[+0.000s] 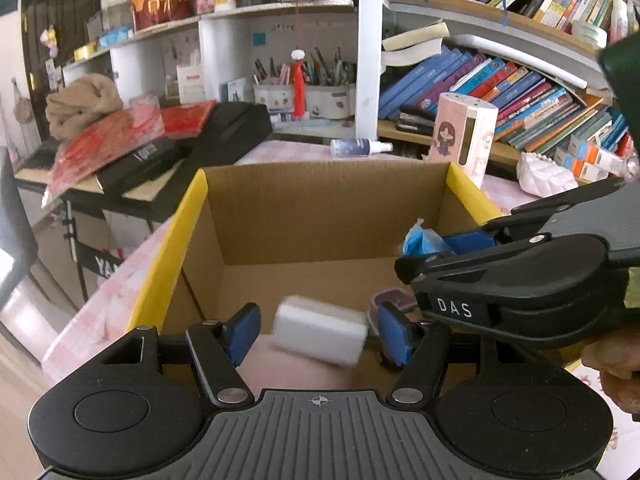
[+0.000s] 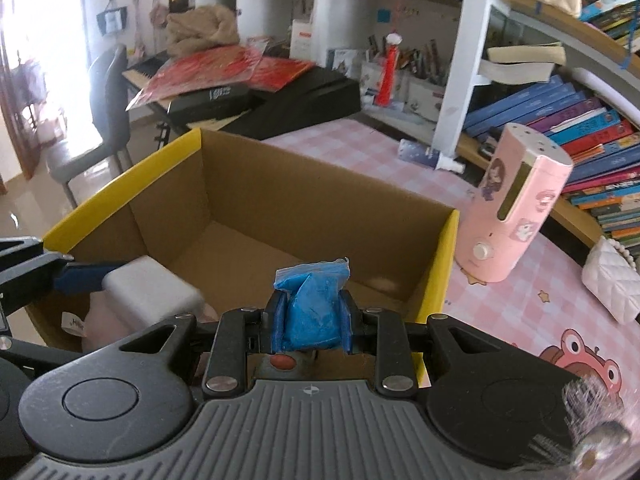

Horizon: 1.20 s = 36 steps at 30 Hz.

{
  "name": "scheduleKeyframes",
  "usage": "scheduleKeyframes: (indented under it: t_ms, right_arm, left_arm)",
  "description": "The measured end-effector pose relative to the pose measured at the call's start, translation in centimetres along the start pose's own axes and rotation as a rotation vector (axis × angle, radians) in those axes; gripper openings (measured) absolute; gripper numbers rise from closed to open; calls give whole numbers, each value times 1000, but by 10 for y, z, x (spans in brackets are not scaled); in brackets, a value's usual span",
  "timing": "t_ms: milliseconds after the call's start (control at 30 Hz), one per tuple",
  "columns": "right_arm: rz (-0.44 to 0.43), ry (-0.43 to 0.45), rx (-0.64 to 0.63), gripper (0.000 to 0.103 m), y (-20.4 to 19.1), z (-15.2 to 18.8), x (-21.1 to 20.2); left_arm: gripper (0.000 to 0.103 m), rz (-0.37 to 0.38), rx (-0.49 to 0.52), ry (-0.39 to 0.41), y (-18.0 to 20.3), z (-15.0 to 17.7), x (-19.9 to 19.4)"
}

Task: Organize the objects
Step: 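Lower the charger into the box and open the left tool while the right tool releases the blue toy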

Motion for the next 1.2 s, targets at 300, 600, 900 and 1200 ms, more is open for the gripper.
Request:
scheduleKeyframes:
  t_ms: [300, 600, 900, 1200]
  right_arm:
    - [0, -36, -11, 25, -2, -4, 9]
    - [7, -81, -46, 26, -6, -5, 16]
    - [19, -22, 19, 35, -8, 5, -9]
    - [77, 59, 135, 42, -16, 28, -46]
  left_arm:
    - [77, -19, -9, 23, -4, 3, -6]
    - [84, -18, -6, 57, -9, 10, -20]
    - [87, -6, -20, 101, -16, 18, -39]
    - [91, 2, -59, 138, -25, 35, -65]
Point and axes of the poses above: each gripper's, at about its wrist camera, not at the fingertips, and x roughly the way its jaws point, y to its right, z to its underside, the point moved 1 cm from there along x, roughly the way its jaws point, and after that the axes turned 11 degrees about -y, right-handed, at the moved point
